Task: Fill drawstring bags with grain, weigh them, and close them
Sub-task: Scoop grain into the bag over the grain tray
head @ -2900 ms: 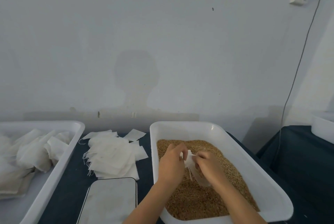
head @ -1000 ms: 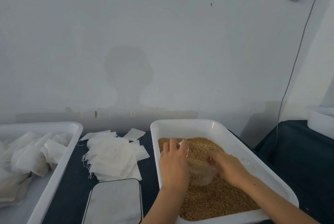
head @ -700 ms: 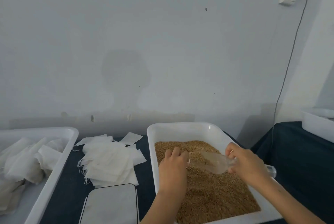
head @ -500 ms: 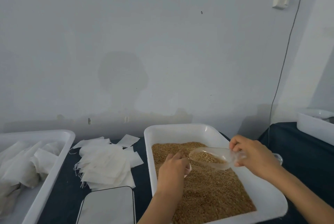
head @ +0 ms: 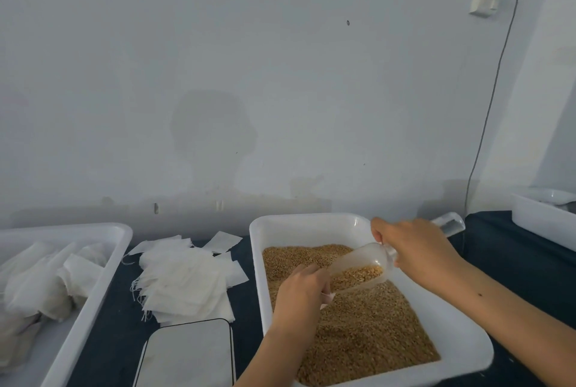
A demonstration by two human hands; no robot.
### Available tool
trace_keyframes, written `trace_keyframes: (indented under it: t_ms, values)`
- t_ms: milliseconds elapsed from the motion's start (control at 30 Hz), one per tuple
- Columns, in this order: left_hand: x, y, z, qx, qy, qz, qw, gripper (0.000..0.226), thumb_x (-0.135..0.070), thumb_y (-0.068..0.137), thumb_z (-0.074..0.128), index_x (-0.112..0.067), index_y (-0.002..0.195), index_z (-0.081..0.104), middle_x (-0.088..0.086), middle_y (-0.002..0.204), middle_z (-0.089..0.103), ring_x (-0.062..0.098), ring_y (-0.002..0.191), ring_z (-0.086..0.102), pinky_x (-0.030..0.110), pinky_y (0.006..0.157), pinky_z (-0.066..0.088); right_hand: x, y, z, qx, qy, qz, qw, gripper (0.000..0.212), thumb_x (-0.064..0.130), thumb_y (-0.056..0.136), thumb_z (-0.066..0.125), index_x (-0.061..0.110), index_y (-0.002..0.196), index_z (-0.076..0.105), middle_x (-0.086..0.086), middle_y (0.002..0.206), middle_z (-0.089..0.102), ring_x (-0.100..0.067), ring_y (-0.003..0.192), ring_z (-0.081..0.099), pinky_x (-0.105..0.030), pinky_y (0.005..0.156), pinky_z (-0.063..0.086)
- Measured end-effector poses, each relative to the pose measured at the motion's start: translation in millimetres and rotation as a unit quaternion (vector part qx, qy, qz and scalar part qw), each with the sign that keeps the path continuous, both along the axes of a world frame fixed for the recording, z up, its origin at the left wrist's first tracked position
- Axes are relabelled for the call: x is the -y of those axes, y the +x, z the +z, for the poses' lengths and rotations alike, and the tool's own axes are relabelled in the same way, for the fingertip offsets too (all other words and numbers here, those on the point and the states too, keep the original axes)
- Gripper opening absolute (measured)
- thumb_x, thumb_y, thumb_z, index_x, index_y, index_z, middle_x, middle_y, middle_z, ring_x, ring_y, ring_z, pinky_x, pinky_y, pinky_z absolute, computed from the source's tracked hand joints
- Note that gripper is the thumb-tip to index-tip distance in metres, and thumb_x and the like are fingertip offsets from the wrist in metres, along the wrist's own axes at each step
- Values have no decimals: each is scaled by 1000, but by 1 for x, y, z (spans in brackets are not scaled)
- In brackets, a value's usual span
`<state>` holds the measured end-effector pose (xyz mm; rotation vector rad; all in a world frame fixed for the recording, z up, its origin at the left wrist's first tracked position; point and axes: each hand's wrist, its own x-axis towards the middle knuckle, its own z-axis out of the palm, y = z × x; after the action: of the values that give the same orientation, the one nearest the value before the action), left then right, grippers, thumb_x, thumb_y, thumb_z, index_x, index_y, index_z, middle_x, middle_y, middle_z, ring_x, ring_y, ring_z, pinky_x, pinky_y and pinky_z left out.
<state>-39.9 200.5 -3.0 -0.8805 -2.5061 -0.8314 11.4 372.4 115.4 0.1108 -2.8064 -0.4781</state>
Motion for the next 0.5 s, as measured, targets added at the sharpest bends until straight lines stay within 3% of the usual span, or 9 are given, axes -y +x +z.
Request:
trace_keyframes:
  t_ms: [133, 233, 400, 500]
  values:
    - [0, 0, -1, -6, 6, -6, 1000, 11, -26, 88, 62, -17, 85, 55, -6, 94, 59, 6, 85, 37, 18, 69, 30, 14, 1, 10, -10, 78, 32, 996, 47, -11, 77, 45, 22, 109, 37, 9, 63, 32, -9, 53, 26, -26, 64, 23]
    - [-1, -1, -3, -9, 9, -7, 1000, 9, -24, 88, 61, -16, 88, 57, -6, 97, 60, 6, 88, 39, 18, 70, 31, 20, 1, 16, -4, 112, 48, 992, 53, -13, 73, 49, 20, 112, 36, 8, 66, 34, -16, 61, 35, -28, 73, 28]
    - [-2, -3, -5, 3, 33, 18, 999, 10, -19, 91, 59, -17, 83, 54, -7, 90, 58, 6, 85, 39, 16, 68, 30, 22, 3, 16, -15, 136, 66, 988, 60, -15, 67, 39, 18, 117, 36, 6, 83, 52, -19, 78, 45, -30, 77, 30]
    - [-1, -2, -3, 22, 92, 47, 994, 17, -11, 92, 55, -19, 80, 46, -9, 81, 52, 11, 80, 46, 19, 66, 33, 12, 6, 14, -20, 121, 26, 992, 59, -13, 65, 38, 19, 116, 37, 9, 71, 42, -17, 71, 39, -29, 72, 26]
